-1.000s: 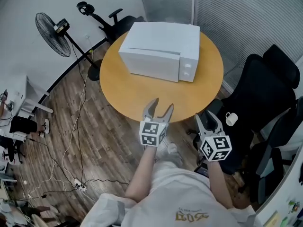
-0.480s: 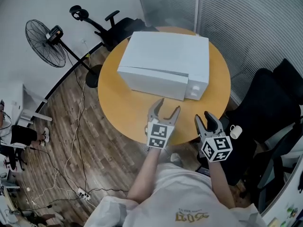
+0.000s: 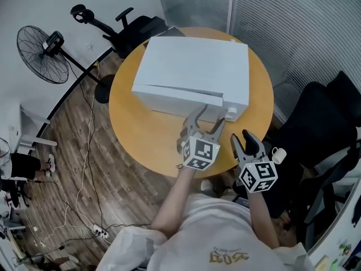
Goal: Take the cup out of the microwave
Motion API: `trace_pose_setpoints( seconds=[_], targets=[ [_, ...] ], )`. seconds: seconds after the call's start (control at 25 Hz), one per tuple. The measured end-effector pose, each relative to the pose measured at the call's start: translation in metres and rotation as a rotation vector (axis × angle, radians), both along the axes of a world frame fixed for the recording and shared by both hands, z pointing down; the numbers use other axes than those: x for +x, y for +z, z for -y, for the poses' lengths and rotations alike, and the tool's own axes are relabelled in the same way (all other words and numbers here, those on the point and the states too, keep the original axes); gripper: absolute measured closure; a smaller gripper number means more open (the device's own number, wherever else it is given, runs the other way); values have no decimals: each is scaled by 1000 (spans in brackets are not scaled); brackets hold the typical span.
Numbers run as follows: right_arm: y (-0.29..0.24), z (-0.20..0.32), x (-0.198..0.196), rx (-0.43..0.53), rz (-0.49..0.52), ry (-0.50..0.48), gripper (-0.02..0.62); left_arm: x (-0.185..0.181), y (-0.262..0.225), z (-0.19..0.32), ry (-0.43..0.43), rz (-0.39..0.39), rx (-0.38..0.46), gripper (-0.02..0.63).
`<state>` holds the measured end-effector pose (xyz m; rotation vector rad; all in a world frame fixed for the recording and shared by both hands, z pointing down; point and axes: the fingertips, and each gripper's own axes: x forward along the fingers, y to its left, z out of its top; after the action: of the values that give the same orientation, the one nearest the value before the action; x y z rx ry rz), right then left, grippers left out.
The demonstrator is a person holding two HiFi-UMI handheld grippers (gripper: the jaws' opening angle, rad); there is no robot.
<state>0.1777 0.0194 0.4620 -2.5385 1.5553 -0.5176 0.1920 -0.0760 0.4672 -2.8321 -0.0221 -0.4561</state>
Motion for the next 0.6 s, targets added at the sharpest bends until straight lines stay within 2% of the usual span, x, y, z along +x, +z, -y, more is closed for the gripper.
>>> trace_pose_setpoints(
  seconds=[0.44,0.6],
  targets=[
    [-1,-1,22,22,22,-84,426,29,1,-3,-57,43,112,314],
    [-3,-3,38,39,18,-117,426,39,8,-5,-87,82,223,316]
  ],
)
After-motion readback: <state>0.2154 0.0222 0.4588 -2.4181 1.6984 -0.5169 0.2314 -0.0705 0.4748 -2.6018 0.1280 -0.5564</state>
